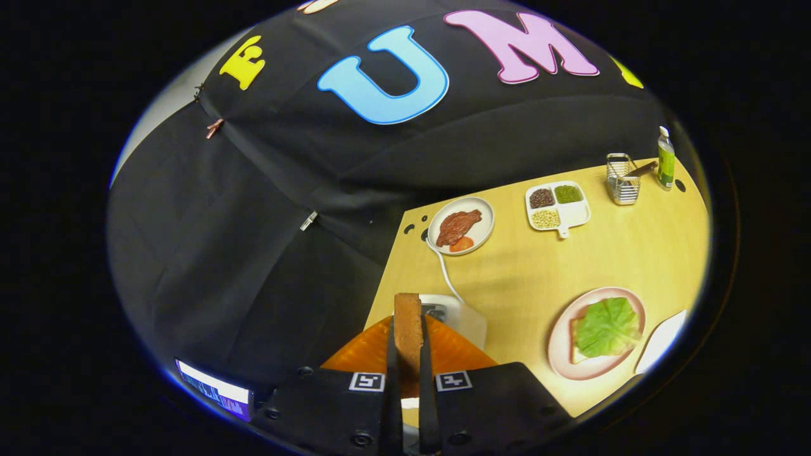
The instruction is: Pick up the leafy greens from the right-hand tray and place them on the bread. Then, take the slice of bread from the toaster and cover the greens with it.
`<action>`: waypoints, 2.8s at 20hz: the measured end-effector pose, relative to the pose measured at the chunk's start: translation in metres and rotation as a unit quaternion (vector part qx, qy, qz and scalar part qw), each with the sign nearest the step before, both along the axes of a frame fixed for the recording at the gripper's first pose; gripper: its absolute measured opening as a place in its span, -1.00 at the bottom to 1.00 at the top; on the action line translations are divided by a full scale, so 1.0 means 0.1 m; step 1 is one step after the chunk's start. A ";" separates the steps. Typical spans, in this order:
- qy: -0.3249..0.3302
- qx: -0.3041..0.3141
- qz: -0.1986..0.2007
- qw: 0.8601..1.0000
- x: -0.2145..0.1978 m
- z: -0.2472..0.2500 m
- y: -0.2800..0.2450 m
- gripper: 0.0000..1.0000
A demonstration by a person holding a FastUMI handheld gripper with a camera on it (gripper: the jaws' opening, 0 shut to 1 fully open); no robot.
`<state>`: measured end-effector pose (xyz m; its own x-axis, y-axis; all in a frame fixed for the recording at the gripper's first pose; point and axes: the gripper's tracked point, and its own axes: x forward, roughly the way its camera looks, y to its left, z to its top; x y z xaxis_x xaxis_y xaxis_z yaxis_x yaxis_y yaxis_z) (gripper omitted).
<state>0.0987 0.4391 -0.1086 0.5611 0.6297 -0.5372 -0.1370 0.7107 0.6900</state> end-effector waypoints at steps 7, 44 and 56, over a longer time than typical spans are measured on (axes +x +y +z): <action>0.016 -0.010 -0.027 0.999 -0.05 -0.74 -0.96 -0.71; 0.080 -0.123 -0.104 0.984 -0.35 -2.99 -2.05 0.16; 0.020 -0.182 -0.090 0.979 -0.20 -2.68 -2.08 0.98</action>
